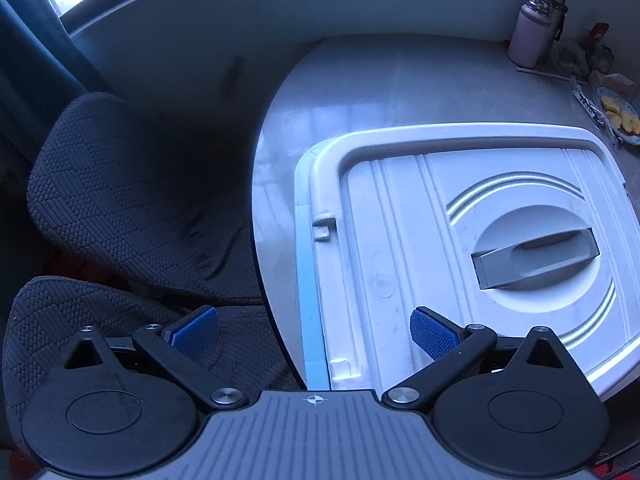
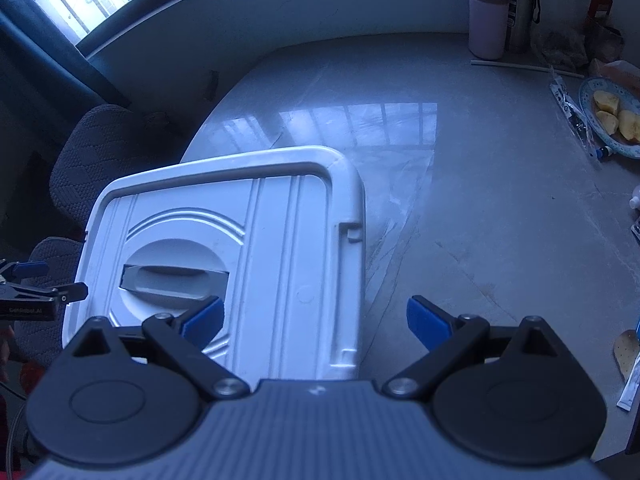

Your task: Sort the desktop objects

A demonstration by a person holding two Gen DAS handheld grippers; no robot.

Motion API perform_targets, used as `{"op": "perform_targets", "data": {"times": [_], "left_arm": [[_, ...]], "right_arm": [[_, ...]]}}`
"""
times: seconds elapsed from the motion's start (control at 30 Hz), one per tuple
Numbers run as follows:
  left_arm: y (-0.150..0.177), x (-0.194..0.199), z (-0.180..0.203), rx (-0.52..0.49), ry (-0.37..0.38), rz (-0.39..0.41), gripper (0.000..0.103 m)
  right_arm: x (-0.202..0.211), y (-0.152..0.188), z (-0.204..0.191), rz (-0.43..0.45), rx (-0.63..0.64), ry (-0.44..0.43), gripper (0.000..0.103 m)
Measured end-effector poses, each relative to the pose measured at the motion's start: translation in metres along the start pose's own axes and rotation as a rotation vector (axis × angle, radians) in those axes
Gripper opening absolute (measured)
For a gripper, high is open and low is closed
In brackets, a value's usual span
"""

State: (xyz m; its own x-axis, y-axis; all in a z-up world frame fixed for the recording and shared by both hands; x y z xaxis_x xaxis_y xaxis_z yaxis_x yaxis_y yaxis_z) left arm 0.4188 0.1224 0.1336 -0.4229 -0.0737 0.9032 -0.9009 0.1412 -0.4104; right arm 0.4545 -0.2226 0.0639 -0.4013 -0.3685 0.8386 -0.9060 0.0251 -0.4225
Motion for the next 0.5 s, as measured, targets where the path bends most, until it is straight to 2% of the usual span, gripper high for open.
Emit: {"op": "perform_targets", "data": {"times": [0.2, 0.5], "left_arm": [[0.003, -0.007, -0.001, 0.027, 0.011, -0.039, 0.103], [0.006, -0.015, -0.009, 0.074, 0.043, -0.049, 0.103]], "right_arm": [[0.000, 0.001, 0.004, 0.003, -0.004, 0.032, 0.096], [-0.016, 0.004, 0.014, -0.056, -0.036, 0.013, 0.075]]}}
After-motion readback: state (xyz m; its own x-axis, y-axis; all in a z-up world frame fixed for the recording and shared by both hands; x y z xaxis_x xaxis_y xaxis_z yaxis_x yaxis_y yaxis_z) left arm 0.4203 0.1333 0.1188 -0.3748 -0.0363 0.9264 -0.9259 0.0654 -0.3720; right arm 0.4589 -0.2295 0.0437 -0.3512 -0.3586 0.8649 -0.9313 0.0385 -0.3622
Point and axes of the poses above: each gripper's, at about its wrist camera, not at the fingertips, and x roughly against the way its jaws point, z to its right, y to its underside, the point moved 3 cm from there along -x, roughly the way its jaws point, and after that the axes turned 3 degrees about -x, right-handed, at the moved point
